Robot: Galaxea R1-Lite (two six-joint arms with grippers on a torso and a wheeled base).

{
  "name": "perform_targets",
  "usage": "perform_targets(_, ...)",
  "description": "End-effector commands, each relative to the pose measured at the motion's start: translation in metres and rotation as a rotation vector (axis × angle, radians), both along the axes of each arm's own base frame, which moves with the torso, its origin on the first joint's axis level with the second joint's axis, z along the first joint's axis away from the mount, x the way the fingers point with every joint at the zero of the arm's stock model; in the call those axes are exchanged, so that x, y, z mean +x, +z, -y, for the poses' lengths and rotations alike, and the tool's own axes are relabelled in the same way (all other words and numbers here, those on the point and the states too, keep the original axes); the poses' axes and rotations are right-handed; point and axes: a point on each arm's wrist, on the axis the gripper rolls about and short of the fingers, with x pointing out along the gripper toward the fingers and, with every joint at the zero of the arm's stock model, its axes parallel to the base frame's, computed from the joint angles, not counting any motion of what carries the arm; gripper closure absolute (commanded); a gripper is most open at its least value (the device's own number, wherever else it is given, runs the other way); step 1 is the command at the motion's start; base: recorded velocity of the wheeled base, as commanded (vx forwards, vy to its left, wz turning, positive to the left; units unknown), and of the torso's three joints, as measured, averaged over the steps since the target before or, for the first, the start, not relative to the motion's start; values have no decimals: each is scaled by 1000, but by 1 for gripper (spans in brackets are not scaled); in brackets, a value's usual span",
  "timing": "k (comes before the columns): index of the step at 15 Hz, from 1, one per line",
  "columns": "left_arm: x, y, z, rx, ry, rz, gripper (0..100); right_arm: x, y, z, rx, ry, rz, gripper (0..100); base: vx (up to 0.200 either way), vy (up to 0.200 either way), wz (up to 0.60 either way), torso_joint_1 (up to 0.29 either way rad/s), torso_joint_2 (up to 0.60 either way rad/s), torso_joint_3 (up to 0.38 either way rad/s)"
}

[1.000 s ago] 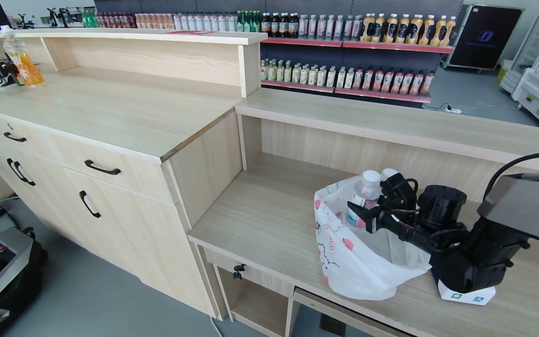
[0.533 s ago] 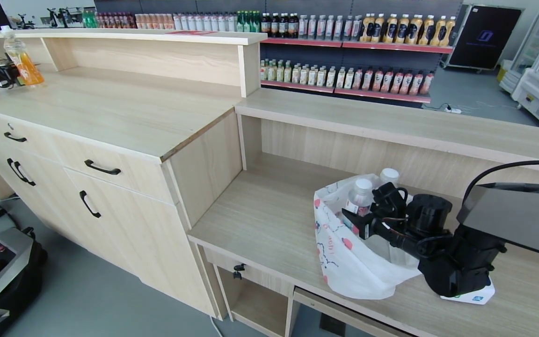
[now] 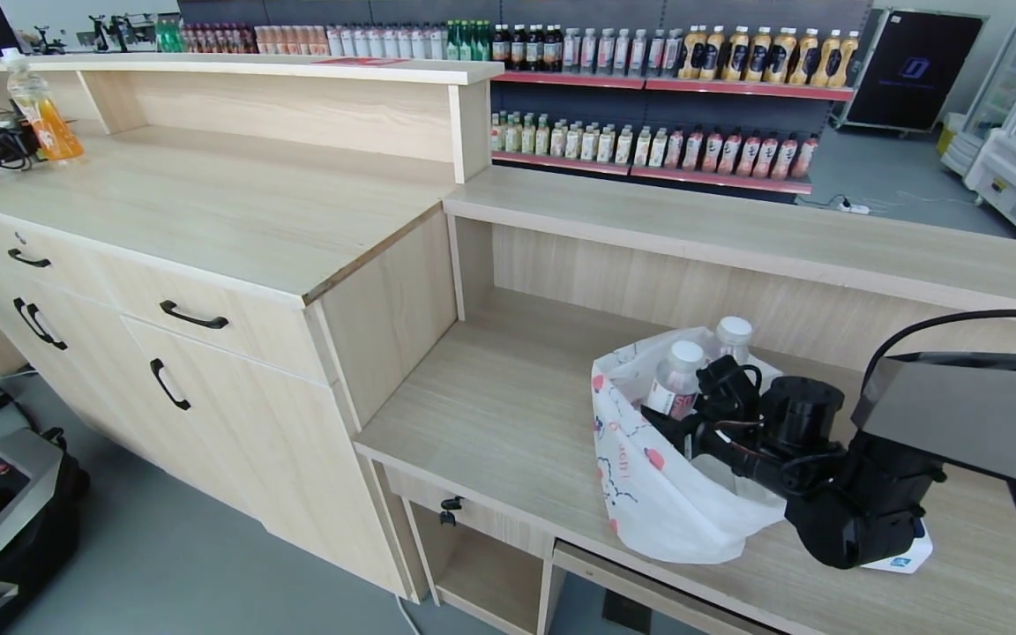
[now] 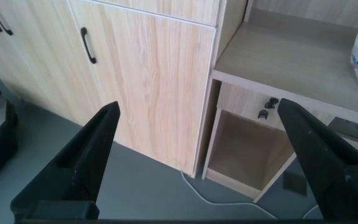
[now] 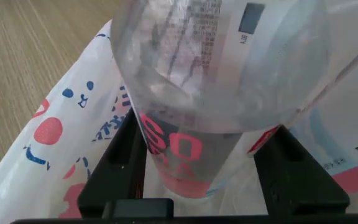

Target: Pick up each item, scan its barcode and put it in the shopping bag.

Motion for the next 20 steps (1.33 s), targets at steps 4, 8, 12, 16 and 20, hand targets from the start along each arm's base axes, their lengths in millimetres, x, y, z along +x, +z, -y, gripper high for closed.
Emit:
perform_targets(4,0,0,0,0,0,1,0,-14,29,3,28,42,21,0,0,0,0,0,0,0)
perform_targets(8,0,0,0,0,0,1,0,-57,97,12,40,58,76,0,0,0,0,0,0,0)
perform_targets(12,0,0,0,0,0,1,0,-123,139,49,-23,-38,130,0,0,0,0,0,0,0)
perform_targets(16,0,0,0,0,0,1,0,-159,171,108,-166,-326,138,0,0,0,-300,-35,79,59)
perform_targets(20,0,0,0,0,0,1,0,-179,181,156,-179,-562,44,0,0,0,-600,-148,382,231)
